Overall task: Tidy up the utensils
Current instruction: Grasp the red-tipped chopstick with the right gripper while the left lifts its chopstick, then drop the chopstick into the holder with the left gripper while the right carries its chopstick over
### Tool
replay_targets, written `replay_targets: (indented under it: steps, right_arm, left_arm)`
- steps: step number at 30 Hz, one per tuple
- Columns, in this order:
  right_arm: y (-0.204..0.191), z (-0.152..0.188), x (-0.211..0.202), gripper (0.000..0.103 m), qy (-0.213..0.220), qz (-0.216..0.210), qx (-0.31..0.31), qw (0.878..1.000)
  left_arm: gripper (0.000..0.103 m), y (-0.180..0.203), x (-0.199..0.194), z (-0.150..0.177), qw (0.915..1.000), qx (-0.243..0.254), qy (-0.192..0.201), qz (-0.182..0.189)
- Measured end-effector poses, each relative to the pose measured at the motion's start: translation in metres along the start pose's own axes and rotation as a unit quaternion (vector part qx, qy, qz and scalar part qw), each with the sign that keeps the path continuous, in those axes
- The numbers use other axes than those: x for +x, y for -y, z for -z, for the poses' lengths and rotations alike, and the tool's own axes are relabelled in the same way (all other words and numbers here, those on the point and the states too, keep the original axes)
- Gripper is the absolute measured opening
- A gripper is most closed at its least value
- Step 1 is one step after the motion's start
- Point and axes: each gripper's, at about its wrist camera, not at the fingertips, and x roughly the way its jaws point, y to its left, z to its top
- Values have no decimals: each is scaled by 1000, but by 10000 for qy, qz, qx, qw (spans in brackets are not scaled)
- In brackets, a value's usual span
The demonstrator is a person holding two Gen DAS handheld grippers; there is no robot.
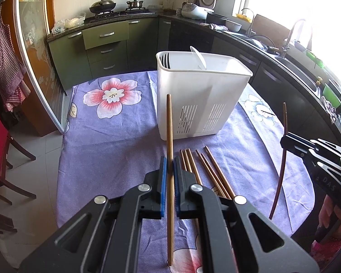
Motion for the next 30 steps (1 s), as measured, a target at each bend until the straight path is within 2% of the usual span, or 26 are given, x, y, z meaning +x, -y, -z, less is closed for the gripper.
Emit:
replay_targets:
  steps: [9,20,30]
  right_arm:
    - [-10,1,-29,7,282,-98,10,9996]
    - [-15,3,-43,7,448,-194,-41,9988]
    - [-15,-15,-57,7,713,-259,-52,9971]
  left_arm:
    - [6,-2,-19,0,9998,35,191,7]
    - [6,0,-34,0,9994,82,331,54]
    - [6,8,-48,-10,9985,201,478,154]
